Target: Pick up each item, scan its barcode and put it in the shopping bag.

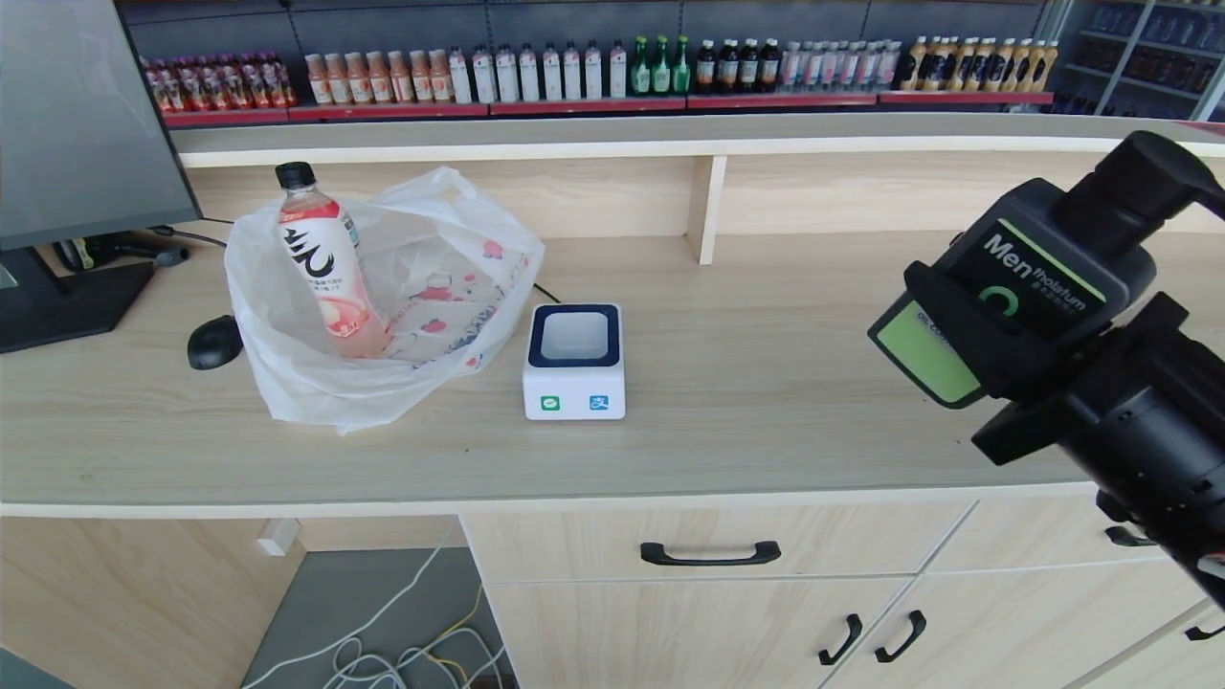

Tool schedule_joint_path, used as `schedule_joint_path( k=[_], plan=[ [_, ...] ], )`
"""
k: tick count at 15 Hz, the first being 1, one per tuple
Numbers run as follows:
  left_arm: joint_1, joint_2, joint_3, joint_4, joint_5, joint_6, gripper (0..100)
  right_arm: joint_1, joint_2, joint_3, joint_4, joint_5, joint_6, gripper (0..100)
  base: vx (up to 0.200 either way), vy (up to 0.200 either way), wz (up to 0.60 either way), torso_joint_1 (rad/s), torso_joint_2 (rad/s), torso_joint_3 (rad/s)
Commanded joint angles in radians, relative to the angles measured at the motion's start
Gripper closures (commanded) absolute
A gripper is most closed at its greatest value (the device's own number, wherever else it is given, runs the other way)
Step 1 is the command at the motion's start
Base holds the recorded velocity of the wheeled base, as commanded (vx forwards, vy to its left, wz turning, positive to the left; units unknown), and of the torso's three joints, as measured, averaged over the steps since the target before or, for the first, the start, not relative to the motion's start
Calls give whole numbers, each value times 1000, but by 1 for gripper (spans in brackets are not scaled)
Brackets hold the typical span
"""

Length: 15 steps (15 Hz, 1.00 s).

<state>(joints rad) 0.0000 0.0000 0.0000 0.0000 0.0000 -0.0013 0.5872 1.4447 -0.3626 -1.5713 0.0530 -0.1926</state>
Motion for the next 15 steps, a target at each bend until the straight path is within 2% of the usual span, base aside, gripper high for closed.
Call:
schedule_joint_path(
  k=[1,3,5,6,10,13,15],
  plan=[
    [0,0,0,0,0,0,0,108,-95,14,0,-30,-44,100,0,0,0,0,0,0],
    [0,0,0,0,0,0,0,197,-109,27,0,-55,-142,100,0,0,0,0,0,0],
    [0,0,0,0,0,0,0,322,-98,79,0,-59,-245,100,0,0,0,0,0,0],
    [0,0,0,0,0,0,0,345,-86,88,0,-68,-274,100,0,0,0,0,0,0],
    [0,0,0,0,0,0,0,347,-58,94,0,-44,-381,100,0,0,0,0,0,0],
    [0,0,0,0,0,0,0,348,-21,149,0,48,-513,100,0,0,0,0,0,0],
    [0,0,0,0,0,-2,0,387,26,108,0,48,-565,100,0,0,0,0,0,0]
  ],
)
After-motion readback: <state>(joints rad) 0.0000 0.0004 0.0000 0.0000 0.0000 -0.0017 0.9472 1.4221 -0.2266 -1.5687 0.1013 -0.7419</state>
